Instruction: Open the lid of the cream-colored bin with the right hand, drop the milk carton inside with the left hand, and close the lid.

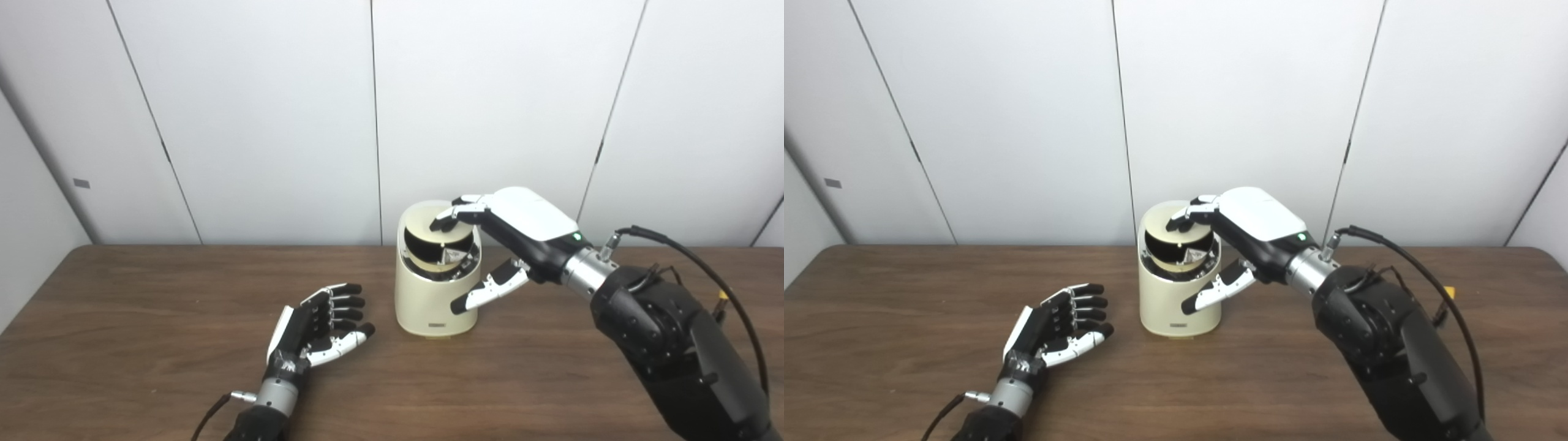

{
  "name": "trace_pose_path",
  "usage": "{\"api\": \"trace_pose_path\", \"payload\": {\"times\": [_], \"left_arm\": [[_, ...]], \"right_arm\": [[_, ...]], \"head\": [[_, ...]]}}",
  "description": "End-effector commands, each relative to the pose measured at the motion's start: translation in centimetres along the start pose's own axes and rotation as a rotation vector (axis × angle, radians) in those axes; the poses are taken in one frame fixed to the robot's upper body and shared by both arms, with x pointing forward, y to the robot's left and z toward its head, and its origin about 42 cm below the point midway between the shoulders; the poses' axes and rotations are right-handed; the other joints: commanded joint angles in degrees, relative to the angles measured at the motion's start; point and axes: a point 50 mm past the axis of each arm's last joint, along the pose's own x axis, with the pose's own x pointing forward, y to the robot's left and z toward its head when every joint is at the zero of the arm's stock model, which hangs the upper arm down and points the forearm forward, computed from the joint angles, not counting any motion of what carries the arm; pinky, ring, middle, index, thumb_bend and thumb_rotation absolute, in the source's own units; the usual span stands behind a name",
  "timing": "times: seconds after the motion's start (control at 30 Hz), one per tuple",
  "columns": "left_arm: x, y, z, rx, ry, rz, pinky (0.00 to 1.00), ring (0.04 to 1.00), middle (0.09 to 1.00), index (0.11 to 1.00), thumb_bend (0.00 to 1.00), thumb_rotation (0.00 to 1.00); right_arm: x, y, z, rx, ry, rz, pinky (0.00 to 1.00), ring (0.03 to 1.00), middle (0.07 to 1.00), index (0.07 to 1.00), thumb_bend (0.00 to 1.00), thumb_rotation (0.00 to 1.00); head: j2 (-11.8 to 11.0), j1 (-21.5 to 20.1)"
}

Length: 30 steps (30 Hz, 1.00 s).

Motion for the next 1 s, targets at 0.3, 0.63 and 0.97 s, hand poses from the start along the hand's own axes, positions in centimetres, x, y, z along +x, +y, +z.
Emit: {"api": "trace_pose_path", "payload": {"times": [0.3,0.63,0.97], "left_arm": [[0.74,0.5,1.82,0.011,-0.079,0.019,0.61,0.654,0.693,0.754,0.61,0.05],[0.81,0.35,1.86,0.0,-0.075,0.02,0.63,0.659,0.693,0.752,0.62,0.06],[0.83,0.31,1.82,0.009,-0.077,0.019,0.62,0.658,0.693,0.753,0.6,0.04]], "right_arm": [[-0.3,-0.84,0.69,-0.03,-0.011,-0.005,0.98,0.949,0.76,0.792,0.72,0.43],[-0.13,-0.97,0.71,-0.051,-0.02,-0.007,0.97,0.928,0.751,0.785,0.72,0.44],[-0.16,-0.91,0.71,-0.039,-0.02,-0.003,1.0,0.935,0.777,0.804,0.72,0.44]], "head": [[0.08,0.15],[-0.08,0.22],[-0.3,0.2]]}}
